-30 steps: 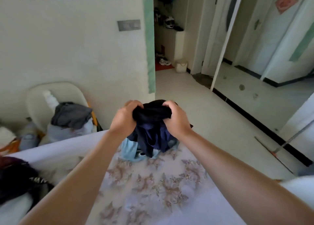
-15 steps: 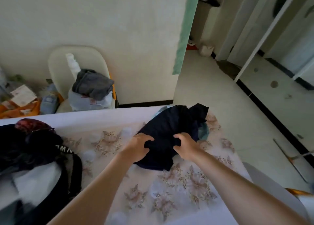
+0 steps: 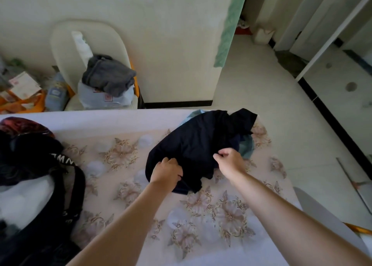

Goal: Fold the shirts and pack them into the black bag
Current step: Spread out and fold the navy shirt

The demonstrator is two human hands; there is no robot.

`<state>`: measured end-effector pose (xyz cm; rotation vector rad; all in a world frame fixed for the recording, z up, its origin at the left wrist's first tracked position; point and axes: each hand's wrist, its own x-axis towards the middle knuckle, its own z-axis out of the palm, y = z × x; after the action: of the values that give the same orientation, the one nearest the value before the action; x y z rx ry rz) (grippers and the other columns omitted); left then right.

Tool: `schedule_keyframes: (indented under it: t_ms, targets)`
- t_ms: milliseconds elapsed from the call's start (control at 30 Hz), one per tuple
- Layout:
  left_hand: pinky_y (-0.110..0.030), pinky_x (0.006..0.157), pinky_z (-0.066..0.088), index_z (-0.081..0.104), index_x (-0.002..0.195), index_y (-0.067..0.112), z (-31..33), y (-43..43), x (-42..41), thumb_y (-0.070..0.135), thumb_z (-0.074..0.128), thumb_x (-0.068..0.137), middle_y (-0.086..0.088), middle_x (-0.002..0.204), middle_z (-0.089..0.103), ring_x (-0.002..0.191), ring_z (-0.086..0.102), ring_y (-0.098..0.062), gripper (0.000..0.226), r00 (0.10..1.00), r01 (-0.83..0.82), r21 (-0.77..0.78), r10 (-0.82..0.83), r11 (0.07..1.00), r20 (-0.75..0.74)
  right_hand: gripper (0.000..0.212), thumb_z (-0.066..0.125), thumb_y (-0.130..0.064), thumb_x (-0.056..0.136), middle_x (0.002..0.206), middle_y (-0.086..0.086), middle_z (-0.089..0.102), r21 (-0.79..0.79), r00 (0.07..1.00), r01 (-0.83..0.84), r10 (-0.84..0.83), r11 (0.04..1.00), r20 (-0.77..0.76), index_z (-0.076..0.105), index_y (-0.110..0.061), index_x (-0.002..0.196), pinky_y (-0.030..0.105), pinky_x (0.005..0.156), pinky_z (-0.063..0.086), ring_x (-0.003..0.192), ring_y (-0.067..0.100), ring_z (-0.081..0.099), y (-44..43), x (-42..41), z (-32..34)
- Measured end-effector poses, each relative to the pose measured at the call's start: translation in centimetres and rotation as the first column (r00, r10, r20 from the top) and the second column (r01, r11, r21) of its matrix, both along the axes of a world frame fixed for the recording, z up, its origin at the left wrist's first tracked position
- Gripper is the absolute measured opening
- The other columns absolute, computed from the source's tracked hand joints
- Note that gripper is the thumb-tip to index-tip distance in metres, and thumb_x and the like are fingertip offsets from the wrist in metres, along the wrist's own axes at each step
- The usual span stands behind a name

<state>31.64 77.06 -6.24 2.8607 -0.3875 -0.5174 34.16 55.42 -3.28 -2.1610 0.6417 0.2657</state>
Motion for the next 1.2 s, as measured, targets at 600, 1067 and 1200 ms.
schedule_keyframes:
  t_ms: [600,1067,1200]
  targets:
    - [-0.034,0.060,0.041,0.041,0.105,0.020,14.5,8.8,1.2,0.015,0.036,0.102,-0.005,0.092,0.058,0.080,0.054,-0.023,0.007,0.656,-0.564,-0.751,0.739,0.344,-0.154,0.022,0.046,-0.021,0.101,0.097,-0.010,0.070,-0.200,0.828,-0.277,0.339,0.940,0.446,0.066,-0.029,0.105,0.032,0.086,0.047,0.093,0.014,0.064,7.4,0.7,8.5]
    - [-0.033,0.066,0.051,0.060,0.116,0.027,15.5,10.8,-0.4,0.013,0.042,0.091,-0.002,0.100,0.066,0.085,0.059,-0.023,0.033,0.832,-0.463,-0.487,0.553,0.741,0.051,0.032,0.060,-0.037,0.083,0.108,0.001,0.056,-0.741,0.476,-0.566,0.877,0.362,0.065,0.060,-0.025,0.112,0.040,0.086,0.044,0.104,0.026,0.055,13.3,1.1,11.0]
    - [-0.029,0.060,0.043,0.060,0.117,0.028,14.8,11.8,1.0,0.016,0.042,0.093,-0.001,0.100,0.065,0.082,0.057,-0.023,0.033,0.819,-0.516,-0.402,0.573,0.756,0.027,0.026,0.052,-0.042,0.099,0.091,0.005,0.067,-0.707,0.714,-0.462,0.698,0.535,0.062,0.064,-0.019,0.102,0.036,0.067,0.050,0.087,0.028,0.065,12.6,2.3,9.9]
